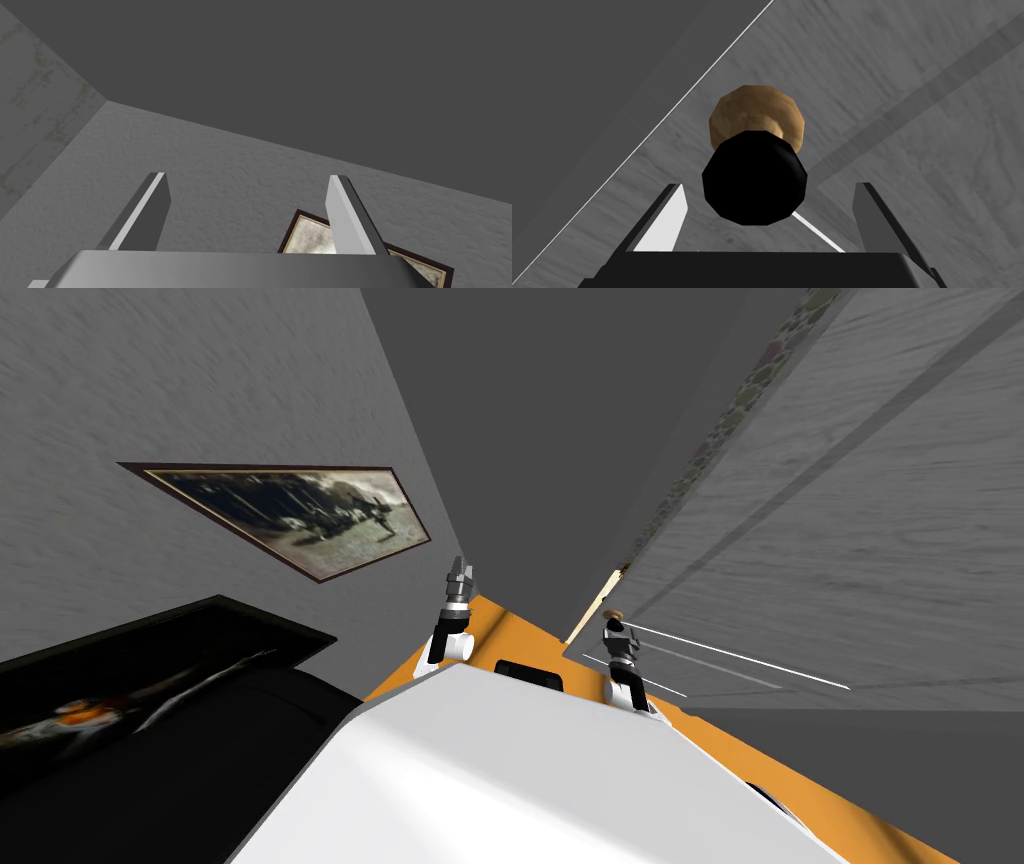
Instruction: Pull the door open
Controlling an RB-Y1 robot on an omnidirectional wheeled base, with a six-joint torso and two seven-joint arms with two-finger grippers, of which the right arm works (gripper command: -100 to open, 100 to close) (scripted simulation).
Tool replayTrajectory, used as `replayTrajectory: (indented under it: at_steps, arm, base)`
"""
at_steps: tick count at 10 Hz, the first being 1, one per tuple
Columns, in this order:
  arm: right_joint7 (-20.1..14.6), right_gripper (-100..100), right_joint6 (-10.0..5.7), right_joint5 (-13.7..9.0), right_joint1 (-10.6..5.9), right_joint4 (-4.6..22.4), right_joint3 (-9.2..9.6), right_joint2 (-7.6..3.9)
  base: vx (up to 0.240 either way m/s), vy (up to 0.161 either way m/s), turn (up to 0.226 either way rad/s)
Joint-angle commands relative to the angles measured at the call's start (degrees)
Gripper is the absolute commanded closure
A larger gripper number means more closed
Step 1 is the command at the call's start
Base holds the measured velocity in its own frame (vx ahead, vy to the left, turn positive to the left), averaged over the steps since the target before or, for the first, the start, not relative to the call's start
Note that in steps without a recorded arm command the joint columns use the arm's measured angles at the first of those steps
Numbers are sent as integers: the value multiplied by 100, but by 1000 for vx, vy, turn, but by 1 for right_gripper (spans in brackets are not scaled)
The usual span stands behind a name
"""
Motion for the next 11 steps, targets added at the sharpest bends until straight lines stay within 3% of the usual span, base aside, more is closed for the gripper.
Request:
replayTrajectory:
  at_steps: [1,11]
  arm:
    - [-286,-100,19,-108,-26,-10,31,38]
    - [-1707,-100,160,-691,-136,-149,190,240]
  base:
    - [-38,-15,41]
    - [-59,-15,41]
